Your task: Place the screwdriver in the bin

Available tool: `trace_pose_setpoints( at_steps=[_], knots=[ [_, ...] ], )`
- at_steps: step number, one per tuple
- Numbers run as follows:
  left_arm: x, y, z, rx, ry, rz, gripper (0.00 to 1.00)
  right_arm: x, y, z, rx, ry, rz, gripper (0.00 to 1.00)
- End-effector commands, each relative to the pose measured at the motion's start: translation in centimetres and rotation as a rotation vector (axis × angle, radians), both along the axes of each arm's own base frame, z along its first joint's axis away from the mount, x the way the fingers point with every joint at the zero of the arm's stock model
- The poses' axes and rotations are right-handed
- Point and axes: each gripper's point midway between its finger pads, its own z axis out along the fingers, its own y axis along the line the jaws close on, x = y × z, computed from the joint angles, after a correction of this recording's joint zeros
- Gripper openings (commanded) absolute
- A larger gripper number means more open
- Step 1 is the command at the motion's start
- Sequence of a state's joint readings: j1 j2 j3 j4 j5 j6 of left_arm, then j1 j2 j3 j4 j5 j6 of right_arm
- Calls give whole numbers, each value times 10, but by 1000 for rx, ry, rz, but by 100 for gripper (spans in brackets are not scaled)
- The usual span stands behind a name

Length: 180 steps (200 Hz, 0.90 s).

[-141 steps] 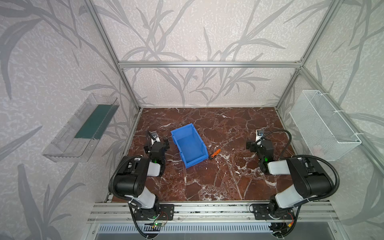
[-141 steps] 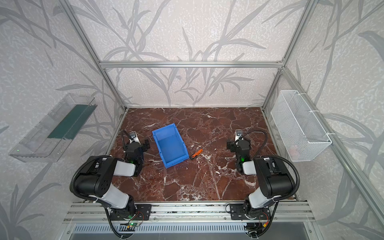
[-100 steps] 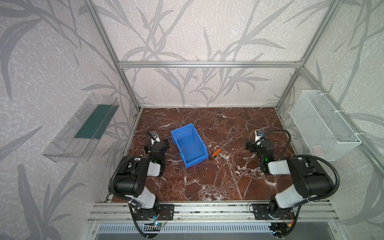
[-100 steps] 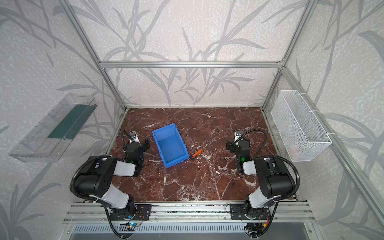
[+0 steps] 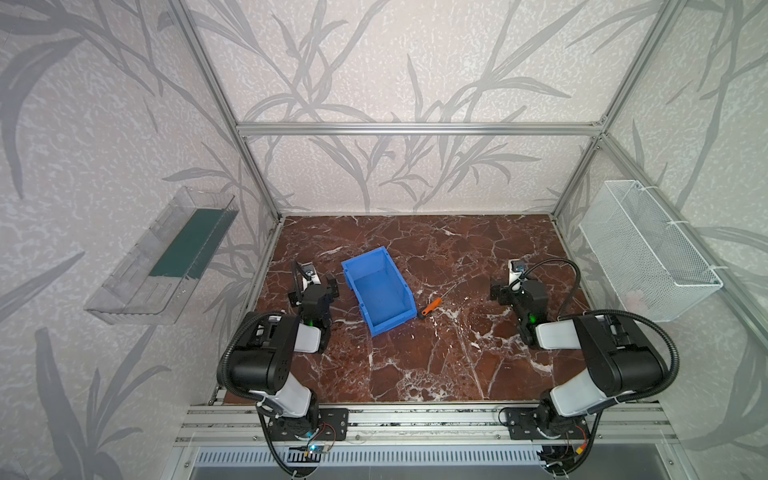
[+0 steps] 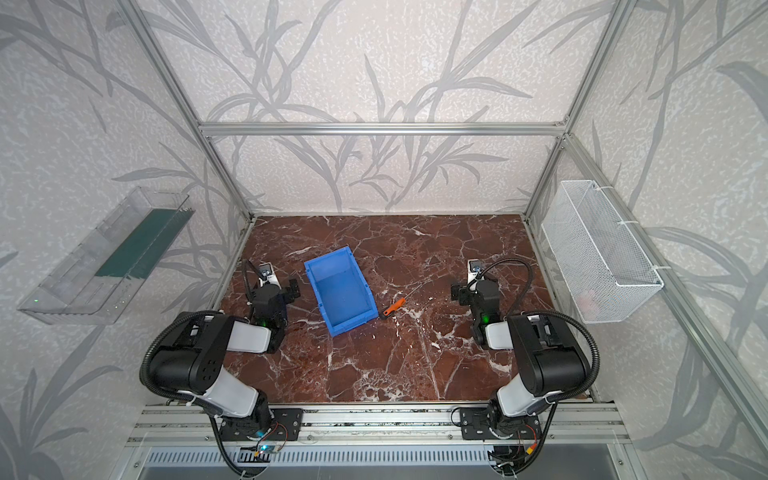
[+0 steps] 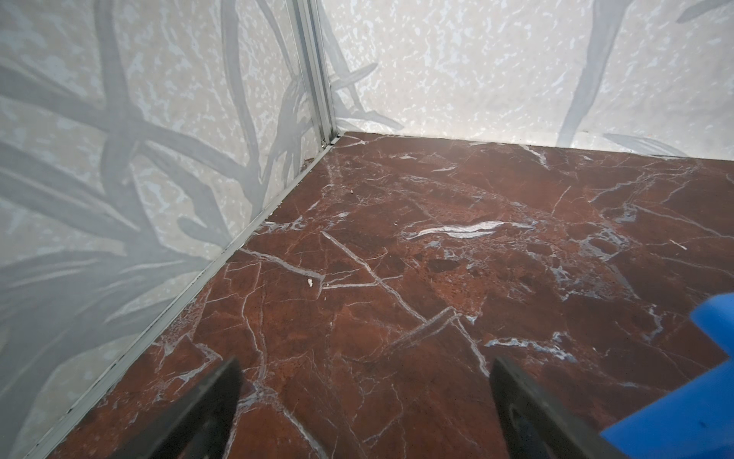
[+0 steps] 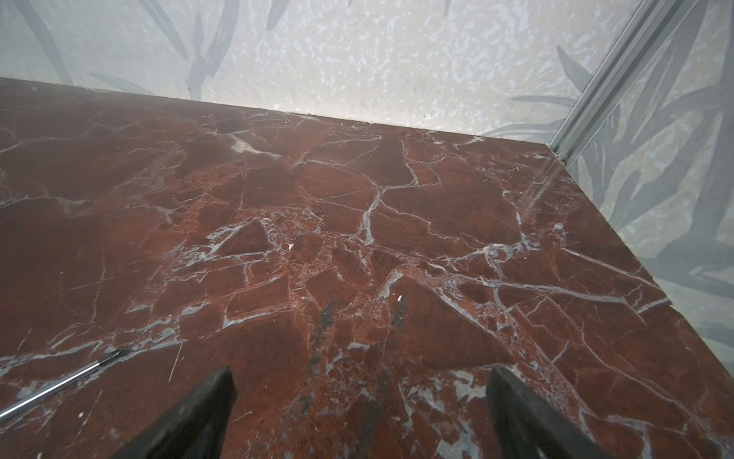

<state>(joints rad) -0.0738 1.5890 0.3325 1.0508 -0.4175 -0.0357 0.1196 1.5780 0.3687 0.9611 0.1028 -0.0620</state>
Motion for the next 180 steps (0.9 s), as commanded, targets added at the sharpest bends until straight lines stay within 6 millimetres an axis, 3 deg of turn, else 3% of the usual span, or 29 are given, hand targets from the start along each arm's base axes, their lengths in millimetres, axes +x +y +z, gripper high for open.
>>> trace_pose_setpoints(
  at_steps=[1, 62, 86, 114, 120, 143, 170, 180],
  knots=[
    [4, 1, 5, 6, -12, 2, 99, 2, 0, 3, -8, -13, 5, 99],
    [3, 3, 5, 3, -14, 13, 99, 2, 0, 3, -9, -15, 4, 99],
    [-1, 19, 5, -46, -10, 70, 99, 2, -7, 33, -38, 18, -64, 99],
    [-14, 8, 15, -40, -81, 2, 99, 0, -25, 55, 40, 125, -214, 99],
    [-15, 7, 24, -19, -96, 2, 99, 1, -22, 59, 66, 113, -206, 99],
    [-38, 35, 65, -32, -121, 203, 99, 0, -16, 72, 251, 89, -233, 99],
    [-63, 46, 109, -66, -80, 292, 99, 3, 27, 89, 392, 76, -5, 99],
    [-74, 46, 117, -116, -60, 304, 99, 1, 39, 98, 445, 64, 57, 99]
  ],
)
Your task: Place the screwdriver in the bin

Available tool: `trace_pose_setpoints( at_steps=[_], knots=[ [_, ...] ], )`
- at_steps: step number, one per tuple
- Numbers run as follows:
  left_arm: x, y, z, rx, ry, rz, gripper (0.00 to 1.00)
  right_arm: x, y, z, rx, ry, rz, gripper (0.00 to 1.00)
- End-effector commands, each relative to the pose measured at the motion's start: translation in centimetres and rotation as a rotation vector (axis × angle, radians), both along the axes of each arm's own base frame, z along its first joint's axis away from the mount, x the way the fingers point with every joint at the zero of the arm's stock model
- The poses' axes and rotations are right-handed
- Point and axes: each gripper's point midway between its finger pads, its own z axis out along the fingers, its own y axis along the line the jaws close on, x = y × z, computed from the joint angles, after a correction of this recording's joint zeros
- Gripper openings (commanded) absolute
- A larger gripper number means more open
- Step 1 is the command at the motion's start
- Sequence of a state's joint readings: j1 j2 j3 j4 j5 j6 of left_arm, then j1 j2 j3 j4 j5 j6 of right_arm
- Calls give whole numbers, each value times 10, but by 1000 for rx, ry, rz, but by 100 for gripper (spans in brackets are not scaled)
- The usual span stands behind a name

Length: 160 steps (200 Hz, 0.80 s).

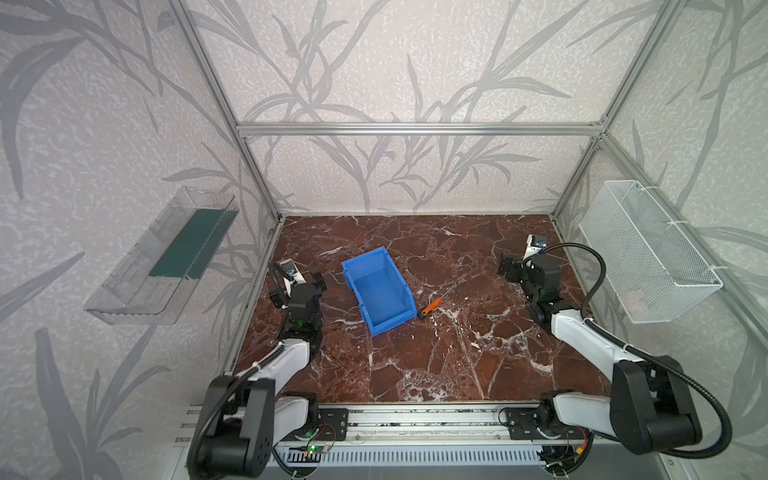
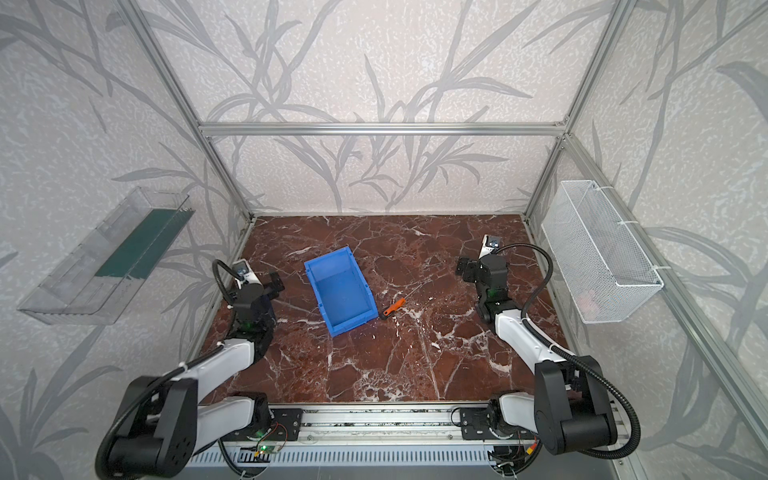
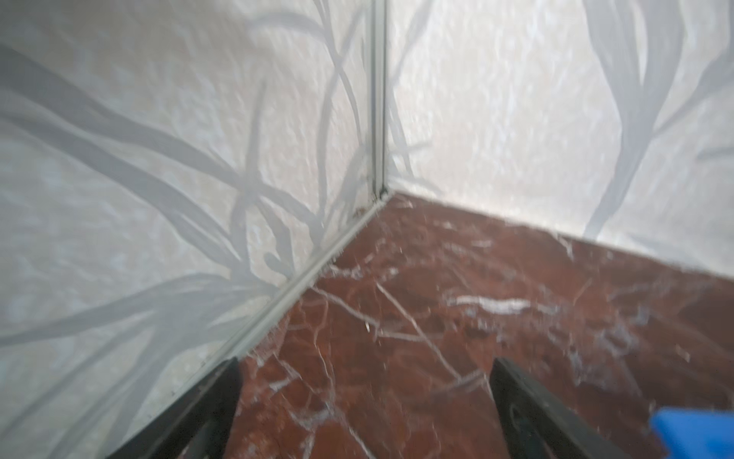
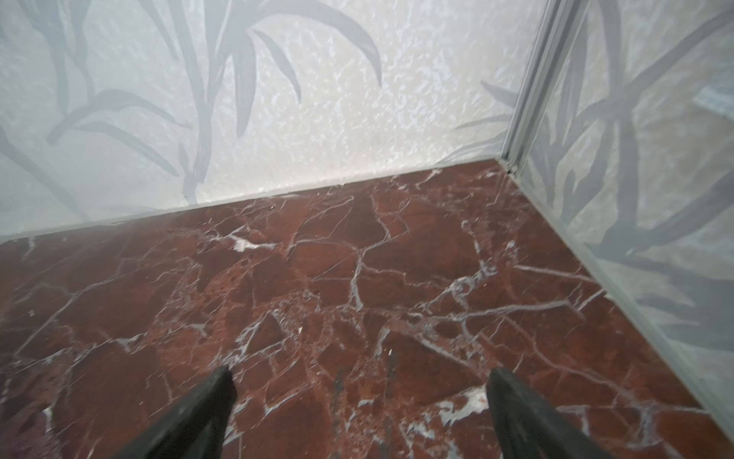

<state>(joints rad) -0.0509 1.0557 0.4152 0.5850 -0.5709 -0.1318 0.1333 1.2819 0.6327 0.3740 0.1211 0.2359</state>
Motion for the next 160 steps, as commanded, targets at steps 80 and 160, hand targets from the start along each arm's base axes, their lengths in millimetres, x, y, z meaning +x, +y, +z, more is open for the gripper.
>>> trace_pose_setpoints(
  at_steps=[80, 160],
  knots=[
    [-23, -118, 5, -598, 318, -542, 99, -45, 205, 13, 1, 105, 602, 99],
    [-36, -141, -30, -757, 434, -591, 99, -59, 326, -56, -200, 282, 767, 82]
  ],
)
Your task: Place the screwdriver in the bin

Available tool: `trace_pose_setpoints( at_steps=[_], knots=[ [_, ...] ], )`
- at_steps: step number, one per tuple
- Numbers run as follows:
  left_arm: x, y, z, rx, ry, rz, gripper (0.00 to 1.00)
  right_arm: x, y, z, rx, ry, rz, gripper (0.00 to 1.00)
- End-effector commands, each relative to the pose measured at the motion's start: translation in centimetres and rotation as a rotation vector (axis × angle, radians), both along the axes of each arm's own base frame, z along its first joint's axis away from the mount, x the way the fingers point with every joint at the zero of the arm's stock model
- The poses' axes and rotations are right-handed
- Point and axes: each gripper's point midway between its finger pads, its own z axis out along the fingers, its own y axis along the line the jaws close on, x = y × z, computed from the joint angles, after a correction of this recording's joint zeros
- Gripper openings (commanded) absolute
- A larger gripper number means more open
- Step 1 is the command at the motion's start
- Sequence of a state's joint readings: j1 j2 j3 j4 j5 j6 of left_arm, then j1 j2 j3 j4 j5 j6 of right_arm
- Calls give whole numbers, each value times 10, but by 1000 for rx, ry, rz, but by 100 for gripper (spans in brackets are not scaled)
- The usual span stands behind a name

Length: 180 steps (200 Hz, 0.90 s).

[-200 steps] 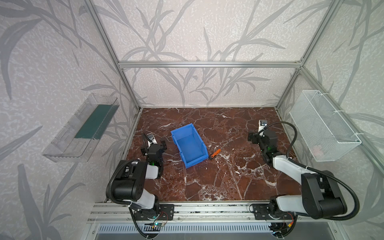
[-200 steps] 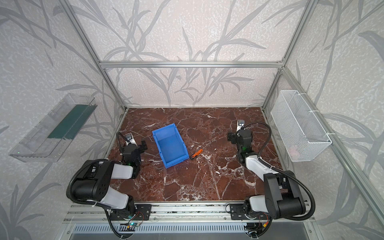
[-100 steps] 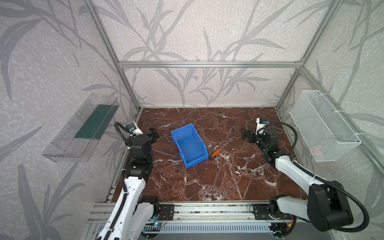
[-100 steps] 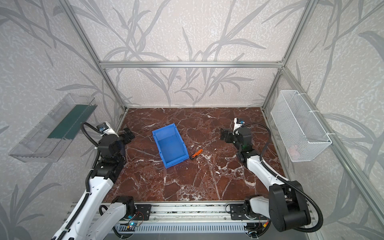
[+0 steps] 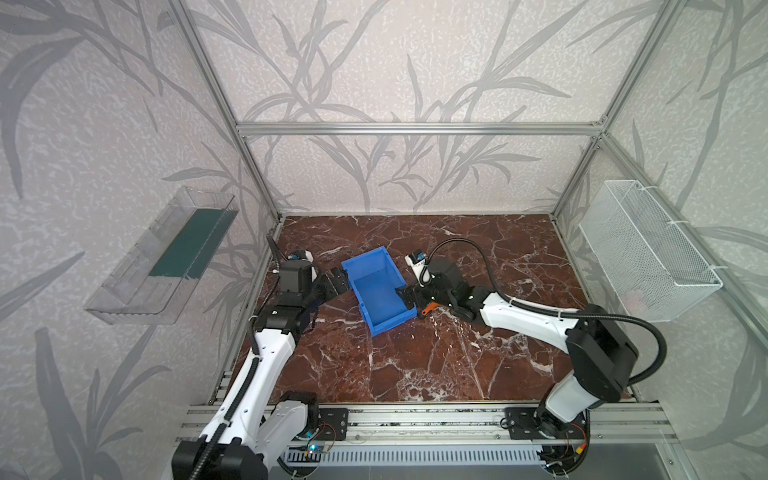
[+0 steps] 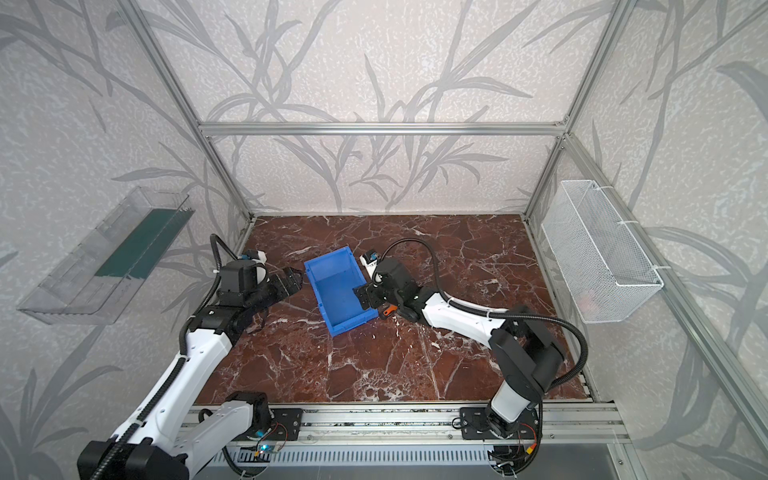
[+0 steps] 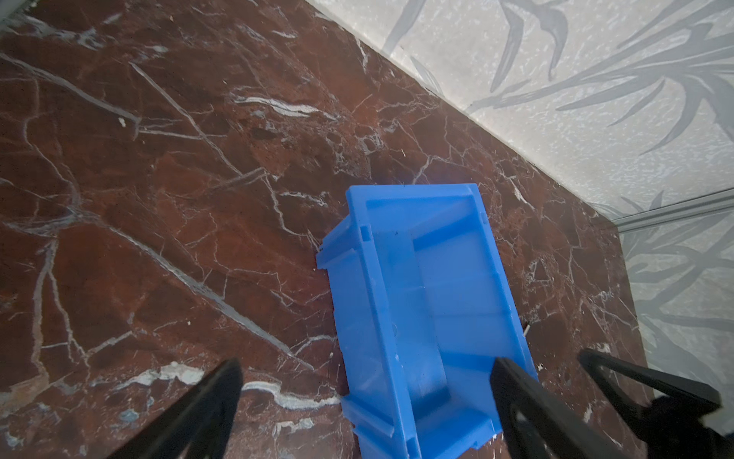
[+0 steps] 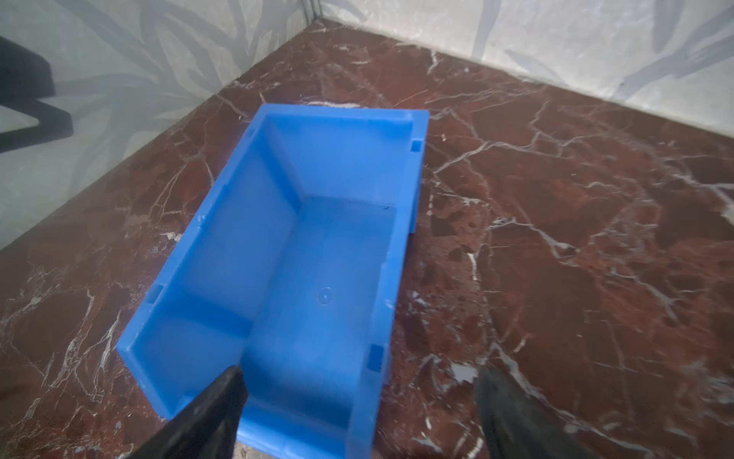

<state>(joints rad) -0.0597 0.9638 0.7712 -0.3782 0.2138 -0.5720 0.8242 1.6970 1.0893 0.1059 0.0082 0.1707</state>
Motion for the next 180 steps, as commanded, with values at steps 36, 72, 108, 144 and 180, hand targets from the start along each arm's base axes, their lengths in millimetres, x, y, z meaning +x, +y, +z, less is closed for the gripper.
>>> trace_pose_setpoints(
  at_steps=[36, 72, 108, 144, 180],
  knots=[
    [-20, -8, -8, -46, -25, -12, 99, 21, -6, -40, -183, 29, -140, 57],
    [-18, -21, -8, 0, -19, -60, 99, 37, -19, -39, -200, -5, -267, 25],
    [-14, -45, -13, -3, -18, -105, 99, 55, -36, -27, -252, -83, -375, 11],
    [-9, -62, -16, -17, -24, -132, 99, 80, -55, -25, -297, -108, -410, 7],
    [-8, -73, -16, -12, -23, -157, 99, 101, -72, -35, -379, -117, -390, 7]
  ],
)
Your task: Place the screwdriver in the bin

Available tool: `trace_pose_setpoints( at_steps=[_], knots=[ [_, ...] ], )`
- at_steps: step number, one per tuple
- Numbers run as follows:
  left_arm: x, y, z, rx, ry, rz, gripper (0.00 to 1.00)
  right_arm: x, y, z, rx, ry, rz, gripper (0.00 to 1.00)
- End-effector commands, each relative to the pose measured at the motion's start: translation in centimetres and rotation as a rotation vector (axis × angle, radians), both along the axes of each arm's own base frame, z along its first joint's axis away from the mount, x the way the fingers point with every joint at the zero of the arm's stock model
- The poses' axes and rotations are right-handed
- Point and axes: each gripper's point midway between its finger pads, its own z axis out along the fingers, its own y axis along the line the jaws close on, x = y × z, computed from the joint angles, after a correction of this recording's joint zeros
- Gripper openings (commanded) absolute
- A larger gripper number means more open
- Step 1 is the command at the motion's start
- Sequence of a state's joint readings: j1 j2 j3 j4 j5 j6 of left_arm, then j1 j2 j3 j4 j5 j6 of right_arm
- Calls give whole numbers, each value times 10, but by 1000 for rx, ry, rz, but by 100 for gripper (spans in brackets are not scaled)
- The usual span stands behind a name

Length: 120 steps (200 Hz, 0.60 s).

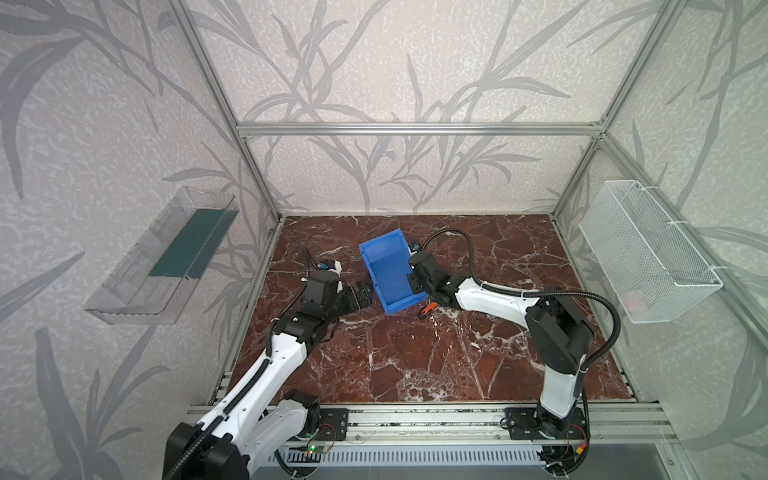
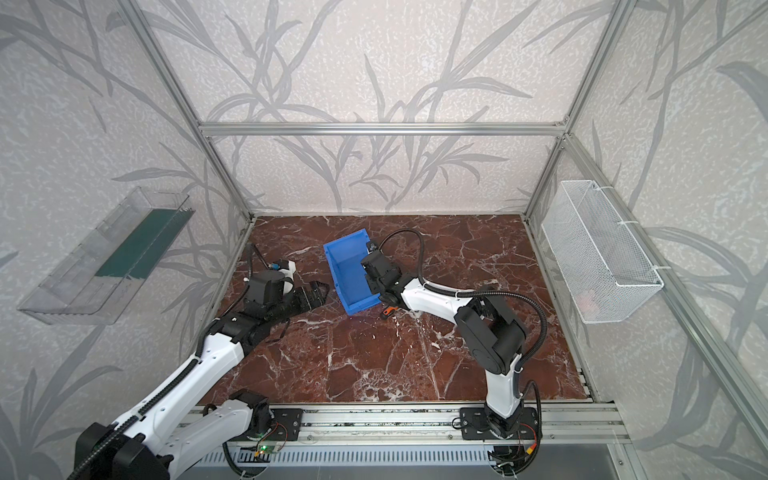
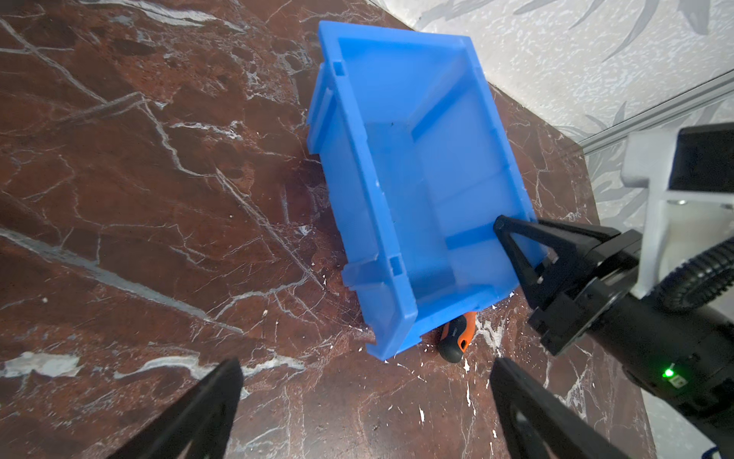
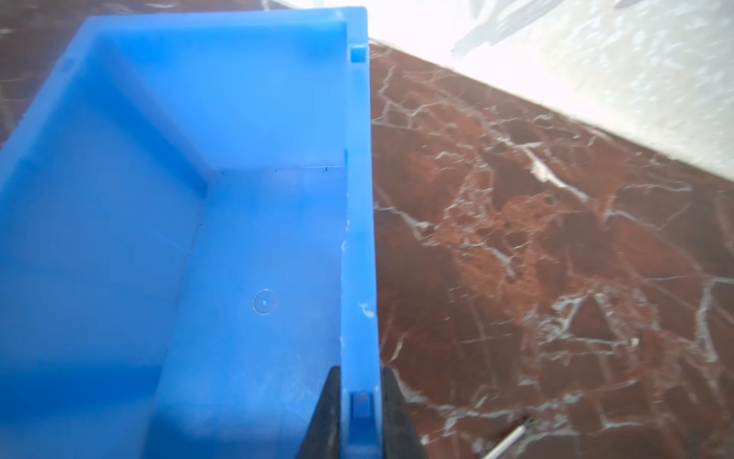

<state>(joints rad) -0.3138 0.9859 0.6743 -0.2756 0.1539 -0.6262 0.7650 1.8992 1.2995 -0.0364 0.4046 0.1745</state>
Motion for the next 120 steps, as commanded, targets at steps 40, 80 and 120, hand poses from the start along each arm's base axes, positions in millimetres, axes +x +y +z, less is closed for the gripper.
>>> trace_pose_setpoints(
  at_steps=[40, 80, 120],
  knots=[
    [2, -14, 8, -19, -40, -1, 99, 23, -39, -18, -193, -4, -21, 7],
    [-2, -23, 3, 6, -38, -32, 99, 16, -61, -32, -225, 57, -44, 11],
    [-1, -31, -1, 17, -35, -59, 99, 8, -73, -31, -196, 75, -67, 20]
  ],
)
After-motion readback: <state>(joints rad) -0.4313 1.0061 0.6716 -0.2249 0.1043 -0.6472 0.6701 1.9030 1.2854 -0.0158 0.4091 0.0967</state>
